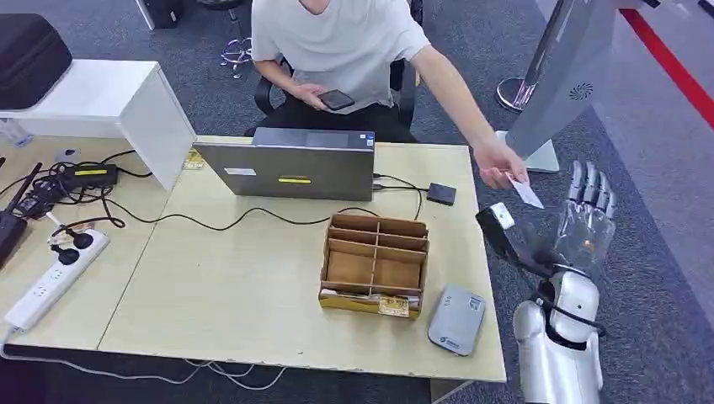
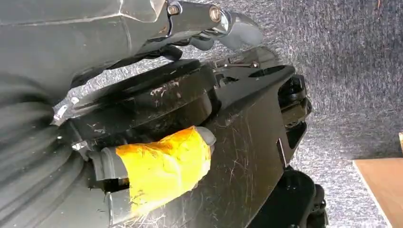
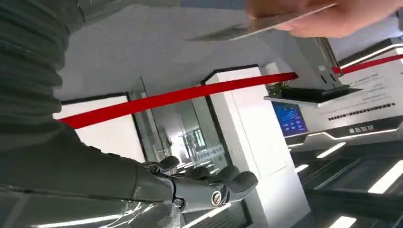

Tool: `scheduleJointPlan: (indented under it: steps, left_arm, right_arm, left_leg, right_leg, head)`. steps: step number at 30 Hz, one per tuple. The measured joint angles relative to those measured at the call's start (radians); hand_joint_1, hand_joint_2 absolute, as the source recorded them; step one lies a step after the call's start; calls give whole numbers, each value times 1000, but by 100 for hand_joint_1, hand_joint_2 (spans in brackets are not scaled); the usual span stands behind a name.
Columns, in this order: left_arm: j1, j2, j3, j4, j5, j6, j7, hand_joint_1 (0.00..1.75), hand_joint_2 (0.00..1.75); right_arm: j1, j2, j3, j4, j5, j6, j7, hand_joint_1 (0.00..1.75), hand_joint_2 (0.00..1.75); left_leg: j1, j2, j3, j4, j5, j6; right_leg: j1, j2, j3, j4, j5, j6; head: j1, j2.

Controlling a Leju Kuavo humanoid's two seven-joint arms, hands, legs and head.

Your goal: Pass the card to the sensor for recognition and then transmit it.

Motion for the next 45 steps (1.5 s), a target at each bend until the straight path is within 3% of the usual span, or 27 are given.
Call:
scheduleJointPlan:
  steps: [15, 33, 38, 39, 45]
  left_arm:
    - [-1, 19, 0, 0, -59, -74, 0, 0, 175]
    - [-1, 45, -14, 0, -137, -177, -32, 0, 175]
    - [0, 49, -19, 0, -146, -193, -39, 0, 175]
    - [0, 50, -19, 0, -147, -194, -41, 0, 175]
    - [0, 52, -19, 0, -147, -200, -44, 0, 175]
  right_arm:
    - [-333, -25, 206, 332, -47, 2, 208, 0, 175]
    - [-671, -26, 433, 624, -106, 67, 458, 0, 175]
    - [-708, -27, 461, 684, -107, 66, 481, 0, 175]
    - [-711, -27, 464, 692, -107, 64, 481, 175, 175]
    - [-713, -32, 464, 725, -125, 60, 469, 175, 175]
  left_leg:
    - [0, 0, 0, 0, 2, -1]
    - [0, -2, -2, 1, 3, -2]
    - [0, -2, -2, 1, 3, -2]
    - [0, -2, -2, 1, 3, -2]
    - [0, -2, -2, 1, 3, -2]
  right_leg:
    - [0, 0, -1, 1, 2, -2]
    - [0, -1, -3, 2, 2, -2]
    - [0, -1, -3, 2, 2, -2]
    - [0, -1, -3, 2, 2, -2]
    - [0, -1, -3, 2, 2, -2]
  head:
    - [0, 0]
    - [1, 0]
    - [0, 0]
    - [0, 0]
    - [0, 0]
